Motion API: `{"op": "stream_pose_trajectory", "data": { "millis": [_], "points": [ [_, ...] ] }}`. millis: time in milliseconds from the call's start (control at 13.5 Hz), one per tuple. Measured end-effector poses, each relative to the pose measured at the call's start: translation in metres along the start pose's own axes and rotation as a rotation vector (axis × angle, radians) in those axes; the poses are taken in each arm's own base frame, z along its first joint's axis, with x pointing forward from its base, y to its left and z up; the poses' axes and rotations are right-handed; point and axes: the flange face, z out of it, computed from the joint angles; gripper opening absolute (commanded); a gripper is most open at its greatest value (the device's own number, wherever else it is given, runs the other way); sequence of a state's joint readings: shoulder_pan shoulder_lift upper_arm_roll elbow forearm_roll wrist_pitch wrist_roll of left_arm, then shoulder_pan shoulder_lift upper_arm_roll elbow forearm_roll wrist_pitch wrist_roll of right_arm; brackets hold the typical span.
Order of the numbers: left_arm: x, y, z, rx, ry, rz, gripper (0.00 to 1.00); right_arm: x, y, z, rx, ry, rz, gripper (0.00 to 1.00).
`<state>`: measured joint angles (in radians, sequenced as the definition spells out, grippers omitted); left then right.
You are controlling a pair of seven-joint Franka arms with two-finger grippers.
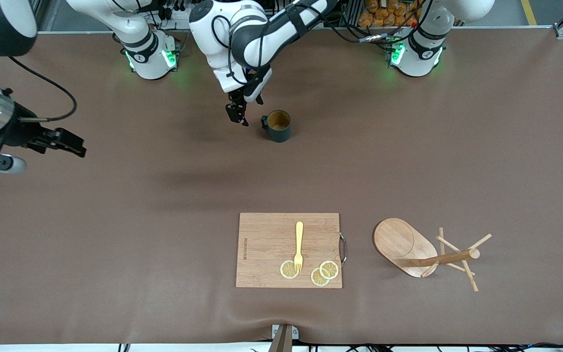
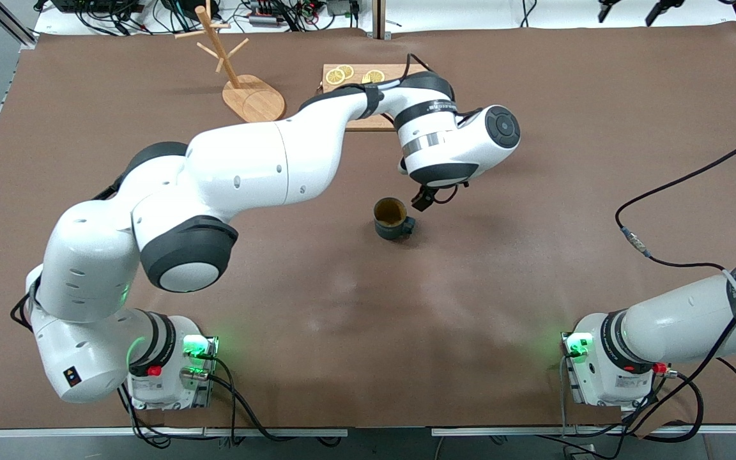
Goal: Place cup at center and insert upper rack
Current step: 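Lower the open left gripper over the teal mug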
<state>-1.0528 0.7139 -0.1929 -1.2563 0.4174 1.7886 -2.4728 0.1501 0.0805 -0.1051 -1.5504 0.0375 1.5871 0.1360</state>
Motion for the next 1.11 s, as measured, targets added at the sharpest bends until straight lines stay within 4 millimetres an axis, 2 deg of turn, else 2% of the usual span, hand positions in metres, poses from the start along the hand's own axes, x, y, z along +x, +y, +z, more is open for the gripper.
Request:
{"op": "stream_pose_trajectory", "data": {
  "millis": [149, 446, 594, 817, 1115],
  "points": [
    [-0.007, -0.006, 0.007, 0.001, 0.018, -0.063, 1.0, -0.002, 0.019, 0.002, 0.001, -0.008, -0.03, 1.0],
    [-0.017, -0.01, 0.055, 0.041, 0.074, -0.151, 1.0, -0.008, 0.045, 0.013, 0.025, -0.028, -0.069, 1.0],
    [-0.02, -0.011, 0.071, 0.057, 0.088, -0.171, 1.0, -0.01, 0.056, 0.02, 0.068, -0.042, -0.063, 1.0],
    [-0.026, -0.016, 0.07, 0.075, 0.073, -0.211, 1.0, -0.012, 0.07, 0.028, 0.085, -0.058, -0.067, 1.0],
    [-0.039, -0.028, 0.067, 0.108, 0.05, -0.218, 1.0, -0.014, 0.08, 0.035, 0.091, -0.076, -0.061, 1.0]
  ]
}}
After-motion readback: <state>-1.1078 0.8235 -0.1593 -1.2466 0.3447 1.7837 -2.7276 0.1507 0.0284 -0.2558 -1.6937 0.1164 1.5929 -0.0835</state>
